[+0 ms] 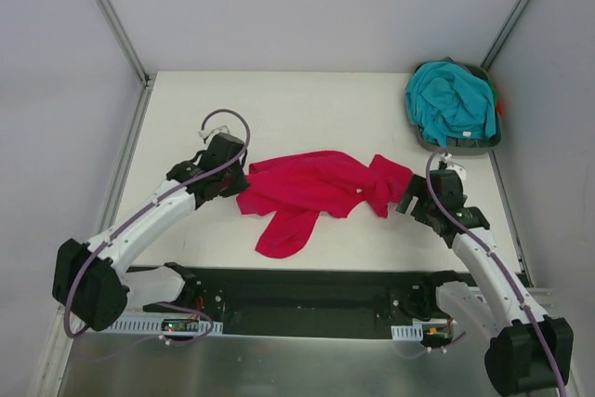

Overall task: Fold and stack the t-shirts
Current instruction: Flatten out the tshirt

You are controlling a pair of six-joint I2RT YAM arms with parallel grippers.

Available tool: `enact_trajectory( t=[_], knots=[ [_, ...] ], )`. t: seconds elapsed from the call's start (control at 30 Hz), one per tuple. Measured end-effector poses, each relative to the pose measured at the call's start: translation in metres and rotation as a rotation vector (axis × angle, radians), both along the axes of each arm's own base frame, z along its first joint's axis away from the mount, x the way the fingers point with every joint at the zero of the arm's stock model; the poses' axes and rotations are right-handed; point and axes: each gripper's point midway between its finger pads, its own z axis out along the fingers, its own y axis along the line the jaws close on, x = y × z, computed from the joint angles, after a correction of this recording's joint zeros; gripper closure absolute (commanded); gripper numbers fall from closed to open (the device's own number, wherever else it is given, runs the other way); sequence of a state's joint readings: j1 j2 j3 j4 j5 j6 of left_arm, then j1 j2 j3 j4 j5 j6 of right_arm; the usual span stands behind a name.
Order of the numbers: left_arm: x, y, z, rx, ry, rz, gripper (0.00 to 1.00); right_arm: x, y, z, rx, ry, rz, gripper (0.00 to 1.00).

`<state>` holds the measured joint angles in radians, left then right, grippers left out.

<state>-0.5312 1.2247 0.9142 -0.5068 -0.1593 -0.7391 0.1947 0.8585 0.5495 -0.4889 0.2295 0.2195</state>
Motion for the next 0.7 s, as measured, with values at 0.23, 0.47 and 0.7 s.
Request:
enact_trajectory(
  t=[0.23, 0.47, 0.7],
  knots=[
    [-0.014, 0.038, 0.026, 0.051, -0.138, 0.088, 1.00, -0.006, -0.005, 0.017, 0.028, -0.065, -0.038, 0.02],
    [-0.021, 0.051, 0.039, 0.057, -0.198, 0.115, 1.00, -0.002, 0.017, 0.016, 0.149, -0.031, -0.013, 0.09],
    [-0.020, 0.051, 0.035, 0.071, -0.185, 0.106, 1.00, 0.023, 0.061, -0.009, 0.370, 0.080, 0.001, 0.18]
  ],
)
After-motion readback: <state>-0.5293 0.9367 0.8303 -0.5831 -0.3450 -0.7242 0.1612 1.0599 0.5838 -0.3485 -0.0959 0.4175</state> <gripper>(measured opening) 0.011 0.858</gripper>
